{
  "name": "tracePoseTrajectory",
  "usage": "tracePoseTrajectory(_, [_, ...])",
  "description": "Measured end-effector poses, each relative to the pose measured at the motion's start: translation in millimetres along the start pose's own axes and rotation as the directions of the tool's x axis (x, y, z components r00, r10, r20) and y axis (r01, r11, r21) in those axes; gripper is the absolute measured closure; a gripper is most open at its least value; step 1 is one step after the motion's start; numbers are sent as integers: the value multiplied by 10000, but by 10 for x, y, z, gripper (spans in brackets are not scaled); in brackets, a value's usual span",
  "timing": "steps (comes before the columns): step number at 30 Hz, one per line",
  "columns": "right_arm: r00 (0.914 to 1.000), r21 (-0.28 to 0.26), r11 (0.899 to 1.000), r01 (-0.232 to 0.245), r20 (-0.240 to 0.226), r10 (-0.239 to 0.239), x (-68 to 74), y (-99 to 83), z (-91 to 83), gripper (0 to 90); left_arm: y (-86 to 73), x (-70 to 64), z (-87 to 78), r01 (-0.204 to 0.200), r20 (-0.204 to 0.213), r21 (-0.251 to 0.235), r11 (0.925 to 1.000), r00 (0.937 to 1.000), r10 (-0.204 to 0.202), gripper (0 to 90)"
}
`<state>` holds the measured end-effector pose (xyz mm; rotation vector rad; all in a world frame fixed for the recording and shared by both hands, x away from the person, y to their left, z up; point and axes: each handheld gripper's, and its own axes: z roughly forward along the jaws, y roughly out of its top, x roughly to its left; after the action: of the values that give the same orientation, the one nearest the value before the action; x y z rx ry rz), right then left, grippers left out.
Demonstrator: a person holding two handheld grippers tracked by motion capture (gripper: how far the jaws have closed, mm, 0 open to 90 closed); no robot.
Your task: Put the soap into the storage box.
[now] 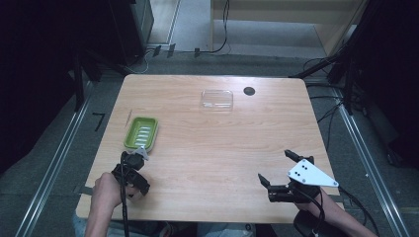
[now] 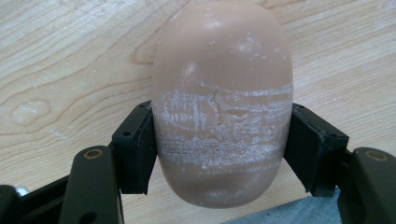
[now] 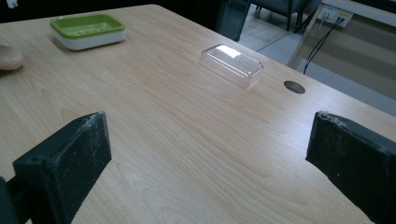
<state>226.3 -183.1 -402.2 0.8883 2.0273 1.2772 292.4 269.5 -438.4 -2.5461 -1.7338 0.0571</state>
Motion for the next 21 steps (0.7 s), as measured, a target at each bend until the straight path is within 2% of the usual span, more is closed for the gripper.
tracePoseTrajectory(21, [10000,-18,10000,9,8,-9,-3,0,1,0,99,71,-100,-289,219,350,9990,9994,282,334])
